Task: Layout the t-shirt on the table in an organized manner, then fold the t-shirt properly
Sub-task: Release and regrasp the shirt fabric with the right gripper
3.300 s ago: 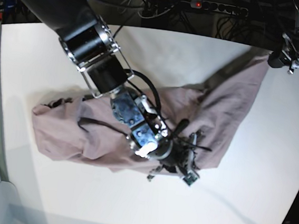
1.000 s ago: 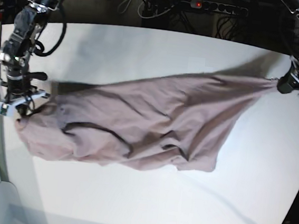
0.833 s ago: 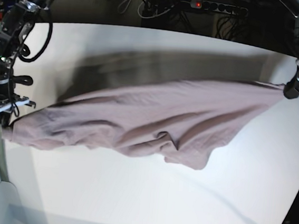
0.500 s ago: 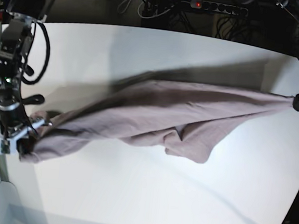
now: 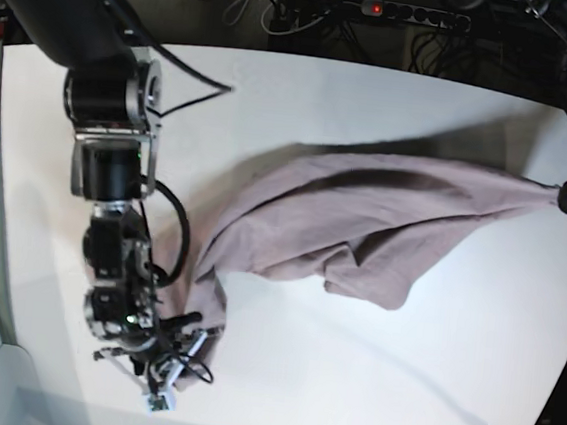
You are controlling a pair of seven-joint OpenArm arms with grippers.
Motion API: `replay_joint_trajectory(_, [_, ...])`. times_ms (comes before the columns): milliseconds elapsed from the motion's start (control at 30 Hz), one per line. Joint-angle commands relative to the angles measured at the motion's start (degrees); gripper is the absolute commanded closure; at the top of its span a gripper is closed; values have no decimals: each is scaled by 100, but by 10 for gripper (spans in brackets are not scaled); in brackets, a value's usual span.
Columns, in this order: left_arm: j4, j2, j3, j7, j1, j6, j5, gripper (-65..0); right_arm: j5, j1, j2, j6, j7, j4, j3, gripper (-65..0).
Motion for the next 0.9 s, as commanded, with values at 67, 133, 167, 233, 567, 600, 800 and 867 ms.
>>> replay_joint_trajectory(67, [85,-247,-27,-57,38,49,-146,-2,-247,349,-56,-12,241,-356,-144,-127])
replay_joint_trajectory(133, [85,-291,-27,-74,38,49,-146,-2,-291,278,-47,-12,302,-216,-144,-177])
replay_joint_trajectory(167, [85,-335,-36,-83,38,49,-146,-2,-291,173,6,-12,302,-49,-144,-200])
replay_joint_trajectory(233, [85,-432,-141,-83,21,49,-146,-2,-274,-91,191,-12,258,514,-135,-235])
replay_joint_trajectory(567, [-249,-493,-467,-83,-15,49,-155,-2,-265,-2535,1228,15,478,2562,-29,-294])
replay_joint_trajectory(600, [-302,-493,-467,-83,-23,49,-155,-2,-265,-2755,1237,15,636,2589,-29,-294])
replay_joint_trajectory(800, [-399,-493,-467,-83,-155,49,-155,-2,-274,-3493,1140,-3,988,2888,-47,-294])
replay_joint_trajectory(867, [-390,-493,-467,-83,-155,49,-155,-2,-291,-3607,1043,-3,988,3090,-47,-294])
